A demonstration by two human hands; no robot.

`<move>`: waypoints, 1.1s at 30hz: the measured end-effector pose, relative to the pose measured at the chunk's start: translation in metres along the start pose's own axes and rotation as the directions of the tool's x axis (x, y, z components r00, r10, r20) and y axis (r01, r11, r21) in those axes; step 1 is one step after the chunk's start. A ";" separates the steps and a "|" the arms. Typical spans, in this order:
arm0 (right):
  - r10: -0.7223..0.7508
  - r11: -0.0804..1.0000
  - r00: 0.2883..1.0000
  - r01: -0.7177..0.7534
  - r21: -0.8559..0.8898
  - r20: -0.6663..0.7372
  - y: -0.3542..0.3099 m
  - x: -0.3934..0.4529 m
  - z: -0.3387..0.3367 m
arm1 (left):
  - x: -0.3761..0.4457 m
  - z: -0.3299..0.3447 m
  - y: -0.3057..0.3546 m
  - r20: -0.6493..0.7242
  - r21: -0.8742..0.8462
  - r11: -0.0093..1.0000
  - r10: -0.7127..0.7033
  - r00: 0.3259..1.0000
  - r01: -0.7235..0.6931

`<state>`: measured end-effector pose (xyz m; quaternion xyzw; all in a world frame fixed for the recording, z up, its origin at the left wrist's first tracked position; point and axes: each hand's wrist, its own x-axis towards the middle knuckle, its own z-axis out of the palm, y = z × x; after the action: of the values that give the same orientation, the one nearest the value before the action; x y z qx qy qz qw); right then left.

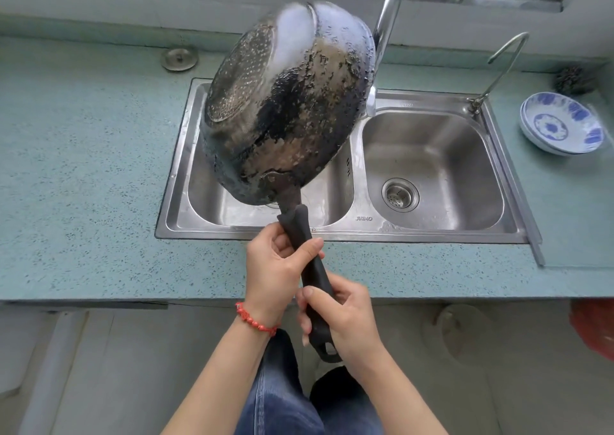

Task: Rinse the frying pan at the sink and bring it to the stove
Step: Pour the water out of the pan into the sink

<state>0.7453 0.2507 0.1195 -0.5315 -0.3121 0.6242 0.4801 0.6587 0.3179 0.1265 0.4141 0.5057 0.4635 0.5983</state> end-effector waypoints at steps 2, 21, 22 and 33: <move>0.010 0.999 1.000 -0.010 0.040 0.009 0.000 0.001 0.001 | 0.001 0.001 0.000 -0.009 0.006 1.000 -0.004 1.000 0.005; 0.021 0.999 0.997 -0.024 0.033 0.077 0.000 0.001 -0.002 | -0.002 -0.004 -0.002 -0.051 -0.026 0.999 -0.034 0.998 0.033; 0.021 0.999 0.997 -0.023 0.029 0.079 0.001 0.001 -0.002 | -0.002 -0.004 -0.003 -0.049 -0.022 0.999 -0.033 0.998 0.032; 0.031 0.999 0.996 -0.032 0.011 0.084 0.000 -0.001 -0.004 | -0.004 -0.003 -0.004 -0.057 -0.009 0.999 -0.033 0.998 0.033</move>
<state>0.7488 0.2497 0.1192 -0.5067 -0.3196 0.6553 0.4602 0.6560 0.3137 0.1233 0.3897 0.5275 0.4673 0.5928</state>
